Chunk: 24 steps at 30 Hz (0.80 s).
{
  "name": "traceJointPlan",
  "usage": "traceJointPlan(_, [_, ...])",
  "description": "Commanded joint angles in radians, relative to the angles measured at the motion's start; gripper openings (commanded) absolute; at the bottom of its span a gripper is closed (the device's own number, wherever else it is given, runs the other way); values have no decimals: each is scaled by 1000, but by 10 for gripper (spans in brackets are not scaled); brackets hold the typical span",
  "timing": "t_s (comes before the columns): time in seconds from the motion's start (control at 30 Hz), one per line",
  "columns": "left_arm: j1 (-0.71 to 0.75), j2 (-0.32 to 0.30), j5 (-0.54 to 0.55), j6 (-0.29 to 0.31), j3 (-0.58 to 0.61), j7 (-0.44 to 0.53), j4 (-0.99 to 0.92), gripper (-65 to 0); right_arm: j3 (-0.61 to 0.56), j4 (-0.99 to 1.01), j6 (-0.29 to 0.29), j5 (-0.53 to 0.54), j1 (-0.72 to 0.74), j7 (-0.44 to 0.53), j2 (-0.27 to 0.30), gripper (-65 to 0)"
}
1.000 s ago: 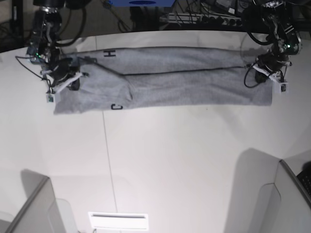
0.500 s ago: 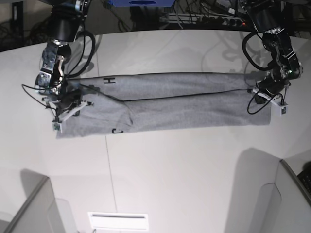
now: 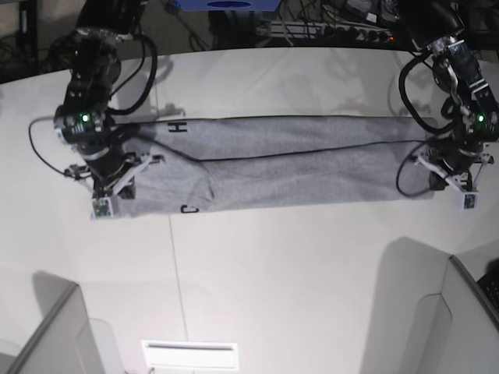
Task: Fold the T-shirt properly
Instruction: 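Move the left gripper to the end of the folded strip and grasp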
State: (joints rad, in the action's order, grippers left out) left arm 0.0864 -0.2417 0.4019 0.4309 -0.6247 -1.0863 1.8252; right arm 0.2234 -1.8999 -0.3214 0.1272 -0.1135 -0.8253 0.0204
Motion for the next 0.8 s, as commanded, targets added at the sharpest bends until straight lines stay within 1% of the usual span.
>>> traceJointPlan(0.0, [3,-12,-2,21,-44,11,32,-650,1,-43,1,2,-2,13,3,-650])
traceJointPlan(0.07, [19,8,47,115,-122,8,43,-650,1,-77,1,2,-35,13,2,-650])
traceJointPlan(0.1, [22,11,75,151,-166,5,38,-650,1,-77,0,2,-45,13,2,-650])
traceJointPlan(0.17, [51,11,117,199,-252,-21,8,-650,1,-76,0,2,-64,13,2,-650])
traceJointPlan(0.27, [75,8,182,243,-361,-30,-60,-647,0,-74,-2,2,-85,13,2,-650])
traceJointPlan(0.3, [82,8,200,257,-390,-30,-86,-558,0,-74,-2,2,-90,13,2,-650])
traceJointPlan(0.33, [85,6,223,267,-413,-28,-117,-456,0,-74,-2,2,-90,14,2,-650])
traceJointPlan(0.4, [83,5,263,267,-447,-28,-192,-250,0,-74,-2,2,-91,14,2,-650])
traceJointPlan(0.47, [82,3,292,267,-453,-27,-242,-109,0,-74,-2,2,-91,8,2,-650])
traceJointPlan(0.5, [80,3,302,267,-453,-27,-256,-61,0,-74,-2,2,-91,8,2,-650])
traceJointPlan(0.53, [80,3,308,267,-450,-27,-269,-31,0,-74,-2,2,-91,7,2,-650])
traceJointPlan(0.57, [79,3,309,267,-449,-27,-279,-18,0,-74,-2,2,-96,7,2,-650])
traceJointPlan(0.77, [22,0,302,267,-449,-25,-370,-20,-2,-74,-2,2,-117,11,2,-650])
